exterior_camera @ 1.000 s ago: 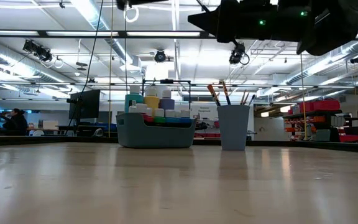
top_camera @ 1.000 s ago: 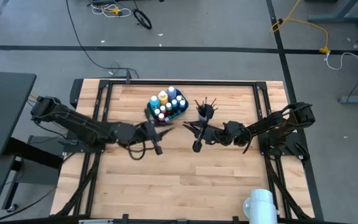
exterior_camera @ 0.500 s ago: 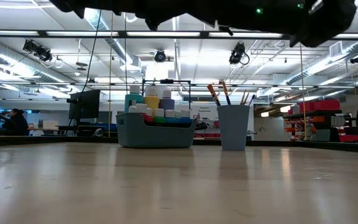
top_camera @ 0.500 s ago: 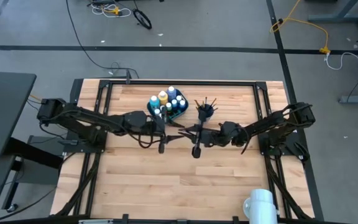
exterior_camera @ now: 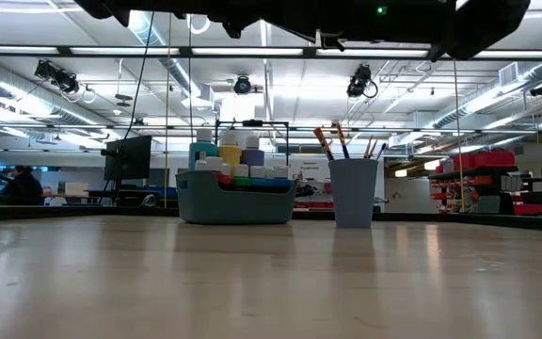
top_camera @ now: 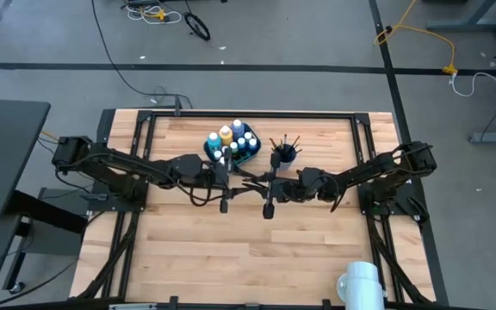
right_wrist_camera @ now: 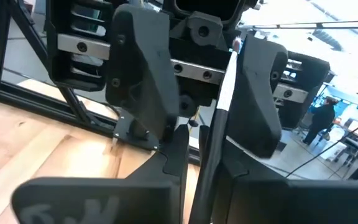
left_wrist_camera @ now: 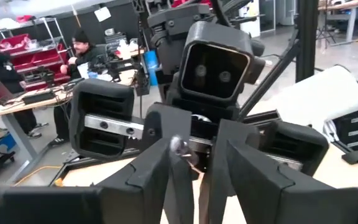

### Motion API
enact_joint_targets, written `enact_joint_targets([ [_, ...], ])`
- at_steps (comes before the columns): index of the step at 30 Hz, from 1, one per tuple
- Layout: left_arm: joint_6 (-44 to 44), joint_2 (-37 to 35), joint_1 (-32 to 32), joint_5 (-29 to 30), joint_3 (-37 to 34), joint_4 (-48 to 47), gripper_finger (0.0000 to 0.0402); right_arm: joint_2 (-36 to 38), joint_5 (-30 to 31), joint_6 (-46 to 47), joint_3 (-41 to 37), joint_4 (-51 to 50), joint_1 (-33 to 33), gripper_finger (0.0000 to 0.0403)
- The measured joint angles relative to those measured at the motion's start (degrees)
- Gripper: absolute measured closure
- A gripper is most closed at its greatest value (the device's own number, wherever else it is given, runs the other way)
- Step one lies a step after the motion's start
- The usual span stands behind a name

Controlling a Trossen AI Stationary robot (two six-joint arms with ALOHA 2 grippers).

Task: Pick & Place Paint Supplies
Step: Put the silver paint brush into the blue cup

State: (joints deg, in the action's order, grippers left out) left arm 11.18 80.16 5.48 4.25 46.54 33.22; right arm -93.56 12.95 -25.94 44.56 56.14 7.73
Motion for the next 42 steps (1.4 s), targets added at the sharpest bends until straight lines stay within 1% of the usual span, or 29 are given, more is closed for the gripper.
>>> enact_joint_targets([
  [4, 0.7, 0.0, 0.5, 0.0, 0.0, 1.4, 0.0264, 0.0, 0.0, 0.0, 0.0, -0.1, 0.0, 0.0364],
  [8, 3.1, 0.0, 1.1, -0.2, 0.0, 1.4, 0.0316, 0.0, -0.4, 0.0, 0.0, -0.2, 0.1, 0.0364],
  [12, 2.2, 0.0, 1.0, -0.5, 0.0, 0.9, 0.0374, 0.0, -0.7, -0.3, 0.0, -1.0, 0.1, 0.0360],
  [13, 2.1, 0.0, 1.1, -0.5, 0.0, 0.5, 0.0380, 0.0, -0.7, 0.0, 0.0, -1.5, 0.3, 0.0357],
  [16, 2.4, 0.0, 1.2, 0.3, 0.0, 0.3, 0.0380, 0.2, 0.5, 0.6, 0.0, -1.4, 0.6, 0.0342],
  [20, 2.6, 0.0, 1.1, 1.2, 0.2, -0.9, 0.0366, 1.9, 8.5, 0.9, 0.0, -3.7, 2.2, 0.0312],
  [22, 2.8, -0.1, 1.1, 2.2, 0.2, -1.9, 0.0368, 3.2, 12.3, 1.1, 0.0, -6.4, 3.2, 0.0297],
  [23, 2.9, -0.1, 1.1, 3.2, 0.1, -2.4, 0.0371, 4.0, 13.0, 1.3, -0.1, -8.0, 3.6, 0.0290],
  [27, 4.9, -0.1, 1.1, 5.7, 0.0, -3.2, 0.0380, 5.9, 12.3, 1.3, 0.0, -12.4, 4.8, 0.0272],
  [30, 4.5, -0.1, 1.1, 6.8, 0.0, -2.9, 0.0379, 6.3, 12.4, 1.3, 0.0, -12.1, 5.3, 0.0265],
  [34, 4.7, 0.0, 1.1, 8.0, 0.0, -3.1, 0.0369, 6.3, 15.4, 1.2, 0.0, -12.4, 5.6, 0.0263],
  [37, 5.6, -0.6, 1.1, 9.0, 0.0, -3.4, 0.0375, 6.3, 18.4, 1.0, 0.0, -13.0, 5.6, 0.0263],
  [42, 5.9, -1.4, 1.1, 10.8, 0.0, -3.3, 0.0380, 6.3, 19.2, 0.0, 0.0, -13.6, 5.6, 0.0263],
])
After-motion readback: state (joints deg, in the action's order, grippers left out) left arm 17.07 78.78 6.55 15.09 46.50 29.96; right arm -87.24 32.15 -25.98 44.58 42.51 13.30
